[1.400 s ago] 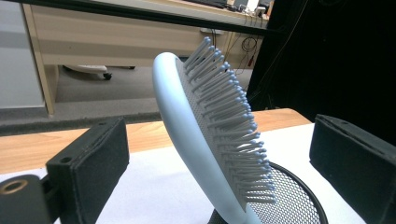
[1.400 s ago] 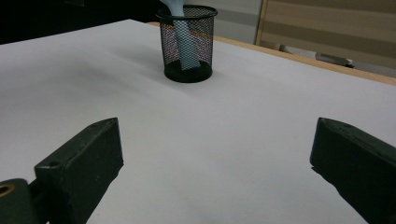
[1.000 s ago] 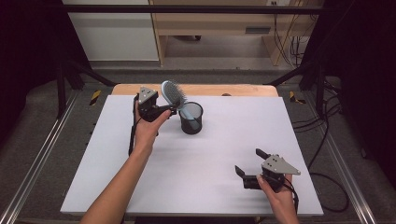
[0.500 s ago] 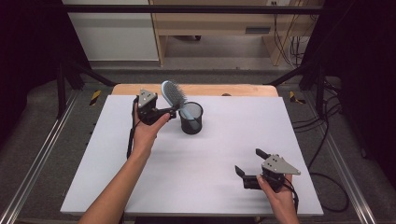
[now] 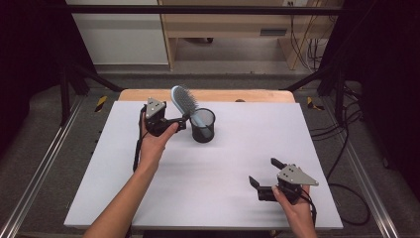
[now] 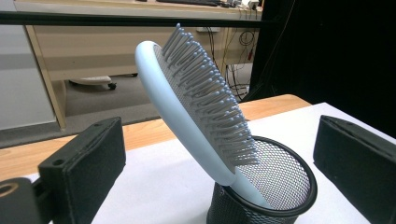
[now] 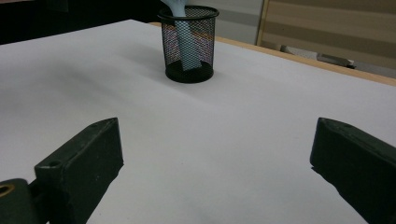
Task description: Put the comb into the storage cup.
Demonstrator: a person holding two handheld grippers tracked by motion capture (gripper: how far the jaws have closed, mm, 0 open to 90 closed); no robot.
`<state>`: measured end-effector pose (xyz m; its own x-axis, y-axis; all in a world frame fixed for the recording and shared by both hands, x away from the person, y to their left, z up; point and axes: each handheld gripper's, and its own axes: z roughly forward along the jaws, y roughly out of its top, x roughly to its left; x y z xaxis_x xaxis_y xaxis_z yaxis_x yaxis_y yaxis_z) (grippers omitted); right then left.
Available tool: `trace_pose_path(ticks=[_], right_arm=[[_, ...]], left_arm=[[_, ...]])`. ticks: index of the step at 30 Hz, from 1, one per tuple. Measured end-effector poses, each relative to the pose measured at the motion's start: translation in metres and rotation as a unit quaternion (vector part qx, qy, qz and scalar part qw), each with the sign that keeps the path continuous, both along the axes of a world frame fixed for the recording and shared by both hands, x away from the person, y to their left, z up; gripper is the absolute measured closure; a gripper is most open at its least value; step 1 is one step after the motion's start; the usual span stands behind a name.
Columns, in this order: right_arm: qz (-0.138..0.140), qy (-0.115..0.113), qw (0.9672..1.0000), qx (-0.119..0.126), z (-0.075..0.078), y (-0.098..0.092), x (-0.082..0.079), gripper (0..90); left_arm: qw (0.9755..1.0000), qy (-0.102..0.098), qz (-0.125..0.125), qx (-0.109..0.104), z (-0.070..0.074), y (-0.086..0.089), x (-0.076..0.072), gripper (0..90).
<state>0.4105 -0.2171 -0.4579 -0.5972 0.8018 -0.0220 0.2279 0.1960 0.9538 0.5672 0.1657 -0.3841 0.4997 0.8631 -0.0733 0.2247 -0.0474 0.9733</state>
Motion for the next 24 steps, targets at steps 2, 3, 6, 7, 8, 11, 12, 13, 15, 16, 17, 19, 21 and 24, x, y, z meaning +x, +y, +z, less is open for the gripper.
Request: trace_pose_path(ticks=[2, 3, 6, 7, 8, 11, 12, 13, 15, 16, 17, 19, 21, 24], right_arm=[[0.001, 0.000, 1.0000, 0.000, 0.000, 0.000, 0.000, 2.8], [0.000, 0.000, 1.0000, 0.000, 0.000, 0.000, 0.000, 2.8], [0.000, 0.001, 1.0000, 0.000, 0.000, 0.000, 0.000, 2.8], [0.001, 0.001, 1.0000, 0.000, 0.000, 0.000, 0.000, 2.8], [0.001, 0.001, 1.0000, 0.000, 0.000, 0.000, 0.000, 2.8], [0.001, 0.001, 1.0000, 0.000, 0.000, 0.000, 0.000, 2.8], [0.001, 0.001, 1.0000, 0.000, 0.000, 0.000, 0.000, 2.8], [0.001, 0.001, 1.0000, 0.000, 0.000, 0.000, 0.000, 2.8], [0.001, 0.001, 1.0000, 0.000, 0.000, 0.000, 0.000, 2.8], [0.001, 0.001, 1.0000, 0.000, 0.000, 0.000, 0.000, 2.8], [0.001, 0.001, 1.0000, 0.000, 0.000, 0.000, 0.000, 2.8], [0.001, 0.000, 1.0000, 0.000, 0.000, 0.000, 0.000, 2.8], [0.001, -0.001, 1.0000, 0.001, 0.000, 0.000, 0.000, 2.8], [-0.001, -0.001, 1.0000, 0.002, 0.000, -0.001, 0.000, 2.8]], left_arm=[[1.0000, -0.001, -0.002, 0.004, 0.000, 0.000, -0.002, 2.3], [1.0000, -0.002, -0.003, 0.006, -0.001, 0.000, -0.003, 2.3], [0.9999, -0.005, -0.004, 0.009, -0.001, 0.000, -0.005, 2.3], [0.9999, -0.005, -0.004, 0.008, -0.002, 0.000, -0.006, 2.2], [0.9999, -0.006, -0.004, 0.008, -0.002, 0.000, -0.006, 2.2], [0.9999, -0.006, -0.006, 0.011, -0.004, 0.000, -0.008, 2.2], [0.9999, -0.005, -0.007, 0.013, -0.004, 0.000, -0.008, 2.1], [0.9998, -0.004, -0.007, 0.015, -0.005, 0.001, -0.009, 2.1], [0.9998, -0.004, -0.009, 0.016, -0.005, 0.001, -0.010, 2.1], [0.9998, -0.005, -0.009, 0.017, -0.004, 0.002, -0.011, 2.1], [0.9998, -0.006, -0.010, 0.017, -0.004, 0.002, -0.012, 2.1], [0.9997, -0.008, -0.012, 0.017, -0.003, 0.003, -0.014, 2.1], [0.9996, -0.010, -0.015, 0.021, -0.002, 0.004, -0.016, 2.1], [0.9994, -0.012, -0.016, 0.027, -0.001, 0.005, -0.020, 2.1]])
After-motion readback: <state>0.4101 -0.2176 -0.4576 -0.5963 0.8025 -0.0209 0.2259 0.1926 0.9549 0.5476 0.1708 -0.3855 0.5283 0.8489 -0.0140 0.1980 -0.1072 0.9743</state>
